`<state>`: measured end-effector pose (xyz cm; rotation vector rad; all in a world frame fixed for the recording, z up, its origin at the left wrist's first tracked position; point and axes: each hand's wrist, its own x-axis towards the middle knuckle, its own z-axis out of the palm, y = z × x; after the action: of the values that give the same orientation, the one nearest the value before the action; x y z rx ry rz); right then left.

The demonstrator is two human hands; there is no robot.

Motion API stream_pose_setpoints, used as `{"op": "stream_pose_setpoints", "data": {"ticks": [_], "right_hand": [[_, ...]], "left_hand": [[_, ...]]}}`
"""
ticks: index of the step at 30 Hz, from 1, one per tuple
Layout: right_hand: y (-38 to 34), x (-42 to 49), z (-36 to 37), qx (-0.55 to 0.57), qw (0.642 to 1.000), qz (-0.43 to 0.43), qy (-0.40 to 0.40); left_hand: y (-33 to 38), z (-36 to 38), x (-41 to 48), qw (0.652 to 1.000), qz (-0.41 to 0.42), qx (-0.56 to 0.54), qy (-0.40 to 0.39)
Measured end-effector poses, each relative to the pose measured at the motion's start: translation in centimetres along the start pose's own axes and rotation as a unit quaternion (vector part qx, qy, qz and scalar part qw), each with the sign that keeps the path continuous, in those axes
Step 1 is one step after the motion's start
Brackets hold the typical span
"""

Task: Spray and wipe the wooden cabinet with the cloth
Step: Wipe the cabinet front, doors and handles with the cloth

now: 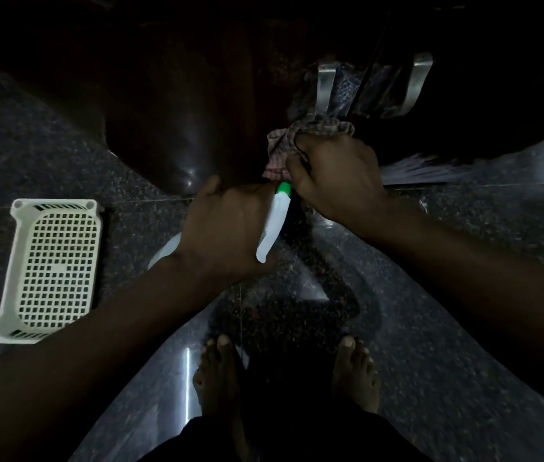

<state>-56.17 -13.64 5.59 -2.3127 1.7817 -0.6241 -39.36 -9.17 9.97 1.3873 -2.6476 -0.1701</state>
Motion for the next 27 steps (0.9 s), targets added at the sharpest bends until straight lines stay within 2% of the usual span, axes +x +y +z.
{"op": "stream_pose_setpoints", "data": {"ticks": [3, 6, 10, 16, 19, 23, 27], "right_hand": [[1.0, -0.6, 1.6, -0.029, 0.997, 0.018, -0.067], [1.3, -0.7, 2.5, -0.009, 0.993, 0.028, -0.114], [-0.7, 0.3, 1.9, 0.045, 0.997, 0.011, -0.056], [-3.0, 1.4, 0.4, 0.067, 0.997, -0.028, -0.021], [-3.0, 1.2, 0.5, 0.057, 0.997, -0.035, -0.034], [-3.1, 1.3, 1.0, 0.040, 0.994, -0.037, -0.090], [-3.0, 1.3, 0.8, 0.050, 0.994, -0.021, -0.094]], "left_hand": [[-0.2, -0.3, -0.3, 1.000, -0.006, 0.004, 0.000], [-0.3, -0.7, -0.4, 1.000, 0.000, 0.007, 0.016], [-0.6, -1.5, -0.5, 1.000, -0.003, -0.001, 0.004], [-1.8, -2.4, -1.5, 0.999, -0.030, 0.016, -0.019], [-2.3, -2.7, -1.9, 0.999, -0.035, 0.025, -0.016], [-2.8, -3.4, -2.1, 0.999, -0.013, 0.035, 0.016], [-3.2, -4.4, -1.5, 0.997, -0.018, 0.071, 0.002]]}}
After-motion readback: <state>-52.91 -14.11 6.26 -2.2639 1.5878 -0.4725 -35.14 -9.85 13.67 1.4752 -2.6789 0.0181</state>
